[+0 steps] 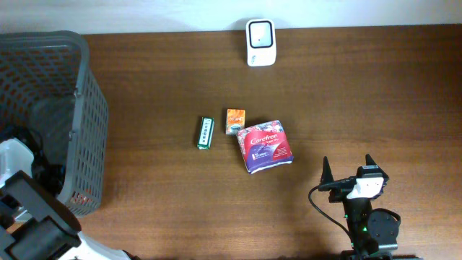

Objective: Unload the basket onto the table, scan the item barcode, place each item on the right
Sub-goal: 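Pick the red Nescafe stick from the basket and lay it on the table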

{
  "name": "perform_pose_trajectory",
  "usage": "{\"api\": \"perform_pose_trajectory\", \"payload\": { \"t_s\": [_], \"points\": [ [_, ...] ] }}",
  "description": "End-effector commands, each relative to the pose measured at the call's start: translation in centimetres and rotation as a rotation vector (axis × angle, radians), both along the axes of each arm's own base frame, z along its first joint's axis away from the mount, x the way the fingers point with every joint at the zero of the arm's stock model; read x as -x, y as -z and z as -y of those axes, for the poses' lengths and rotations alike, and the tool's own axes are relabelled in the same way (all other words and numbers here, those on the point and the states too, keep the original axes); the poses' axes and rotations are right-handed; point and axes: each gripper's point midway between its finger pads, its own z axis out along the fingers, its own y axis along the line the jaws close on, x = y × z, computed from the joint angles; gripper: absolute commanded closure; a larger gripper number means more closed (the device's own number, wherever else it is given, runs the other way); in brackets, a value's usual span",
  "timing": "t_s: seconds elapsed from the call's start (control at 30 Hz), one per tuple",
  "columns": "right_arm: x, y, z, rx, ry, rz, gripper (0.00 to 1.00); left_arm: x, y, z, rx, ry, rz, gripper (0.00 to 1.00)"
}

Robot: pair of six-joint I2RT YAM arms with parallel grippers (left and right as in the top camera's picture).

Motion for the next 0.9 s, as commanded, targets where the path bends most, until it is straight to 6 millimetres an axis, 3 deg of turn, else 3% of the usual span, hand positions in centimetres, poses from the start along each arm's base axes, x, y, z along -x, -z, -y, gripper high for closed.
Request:
{"api": "perform_pose_trajectory", "payload": {
  "t_s": [0.0, 0.1, 0.3, 0.33, 0.47, 0.5, 0.53, 0.63, 0.73, 0.87],
  "points": [
    [0.0, 0.3, 0.1, 0.000, 0.008, -0.006, 0.02, 1.3, 2.3, 0.6, 0.002, -0.026, -0.022, 0.39],
    [0.0, 0.3, 0.1, 0.000, 0.008, -0.006, 0.02, 1.2, 3.6, 0.6, -0.014, -0.026, 0.003, 0.51],
    [0.0, 0.3, 0.1, 0.000, 0.008, -0.006, 0.02, -0.3, 4.3, 3.5, 0.158, 0.010, 0.098, 0.52],
    [0.0, 0.3, 0.1, 0.000, 0.008, -0.006, 0.02, -0.5, 4.3, 4.3, 0.200, 0.004, 0.114, 0.56],
    [0.0, 0.3, 0.1, 0.000, 0.008, -0.006, 0.02, 0.4, 4.4, 5.1, 0.232, -0.001, 0.086, 0.58],
    [0.0, 0.3, 0.1, 0.000, 0.008, -0.006, 0.02, 0.4, 4.4, 5.0, 0.228, 0.000, 0.085, 0.75],
    [0.0, 0.3, 0.1, 0.000, 0.008, -0.006, 0.02, 0.3, 4.4, 5.0, 0.228, 0.000, 0.086, 1.00],
    [0.0, 0.3, 0.1, 0.000, 0.008, -0.006, 0.02, -0.1, 4.3, 4.7, 0.228, 0.057, 0.097, 1.00],
    [0.0, 0.3, 0.1, 0.000, 0.008, -0.006, 0.02, -1.6, 2.0, 3.5, 0.206, 0.080, 0.128, 1.00],
    [0.0, 0.3, 0.1, 0.000, 0.008, -0.006, 0.02, -5.9, -5.4, 2.3, 0.129, 0.200, 0.366, 1.00]
  ]
}}
